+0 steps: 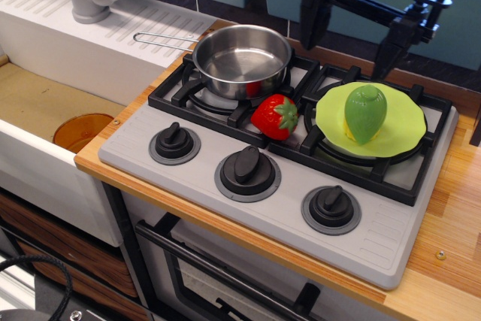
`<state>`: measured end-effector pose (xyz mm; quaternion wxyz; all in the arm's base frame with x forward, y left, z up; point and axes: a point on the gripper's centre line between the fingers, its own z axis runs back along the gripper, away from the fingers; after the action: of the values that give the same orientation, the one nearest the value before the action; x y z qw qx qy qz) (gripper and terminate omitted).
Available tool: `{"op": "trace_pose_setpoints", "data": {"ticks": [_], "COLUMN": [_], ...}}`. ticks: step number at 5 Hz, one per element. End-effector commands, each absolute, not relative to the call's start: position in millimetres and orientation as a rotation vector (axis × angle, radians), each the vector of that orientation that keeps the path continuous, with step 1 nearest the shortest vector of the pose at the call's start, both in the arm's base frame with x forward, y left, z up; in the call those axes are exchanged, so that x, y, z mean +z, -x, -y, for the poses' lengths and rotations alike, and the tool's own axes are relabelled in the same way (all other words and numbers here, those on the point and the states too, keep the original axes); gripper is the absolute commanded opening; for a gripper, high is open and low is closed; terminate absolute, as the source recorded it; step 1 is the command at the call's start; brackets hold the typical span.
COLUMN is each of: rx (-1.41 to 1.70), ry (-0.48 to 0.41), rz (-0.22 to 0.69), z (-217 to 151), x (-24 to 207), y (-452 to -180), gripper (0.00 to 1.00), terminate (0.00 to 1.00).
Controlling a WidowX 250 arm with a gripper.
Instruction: Put corncob on plate and strawberry in pot or pan on stove
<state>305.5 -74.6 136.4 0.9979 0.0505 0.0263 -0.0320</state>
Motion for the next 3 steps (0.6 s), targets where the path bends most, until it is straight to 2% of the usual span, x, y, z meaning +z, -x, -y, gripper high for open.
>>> {"op": "trace_pose_setpoints", "data": {"ticks": [1,3], "rx": [-0.059,-0.088], "ry": [-0.085,-0.158], "rz": [0.011,0.148], "z": [75.8,41.5], "x": [156.7,141.3], "y": [-311.2,-338.9], "gripper": [1.0,1.0], "terminate": [0.0,0.0]}}
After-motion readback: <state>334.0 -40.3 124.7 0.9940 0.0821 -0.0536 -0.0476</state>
